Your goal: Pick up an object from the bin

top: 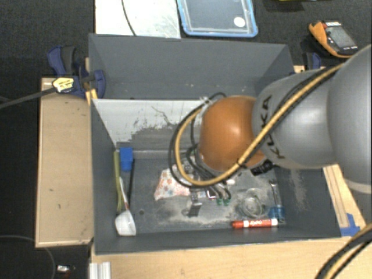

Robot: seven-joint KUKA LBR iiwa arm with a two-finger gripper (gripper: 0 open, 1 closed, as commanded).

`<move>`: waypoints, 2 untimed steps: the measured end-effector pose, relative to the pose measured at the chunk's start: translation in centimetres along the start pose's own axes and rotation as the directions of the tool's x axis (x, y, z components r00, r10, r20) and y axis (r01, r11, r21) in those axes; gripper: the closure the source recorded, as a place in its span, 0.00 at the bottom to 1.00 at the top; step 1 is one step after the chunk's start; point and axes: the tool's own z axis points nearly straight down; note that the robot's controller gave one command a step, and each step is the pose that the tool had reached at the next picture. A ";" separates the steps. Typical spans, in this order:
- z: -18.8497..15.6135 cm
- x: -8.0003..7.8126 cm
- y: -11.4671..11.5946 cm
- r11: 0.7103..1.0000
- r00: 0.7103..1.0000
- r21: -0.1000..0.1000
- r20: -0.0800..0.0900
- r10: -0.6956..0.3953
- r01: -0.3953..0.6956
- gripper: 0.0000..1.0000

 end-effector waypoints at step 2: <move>5.0 -3.9 -7.4 0.999 0.999 -0.002 0.007 -0.034 0.034 0.00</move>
Offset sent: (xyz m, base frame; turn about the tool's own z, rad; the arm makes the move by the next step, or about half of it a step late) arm 0.0439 -0.0710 -0.0509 -0.0352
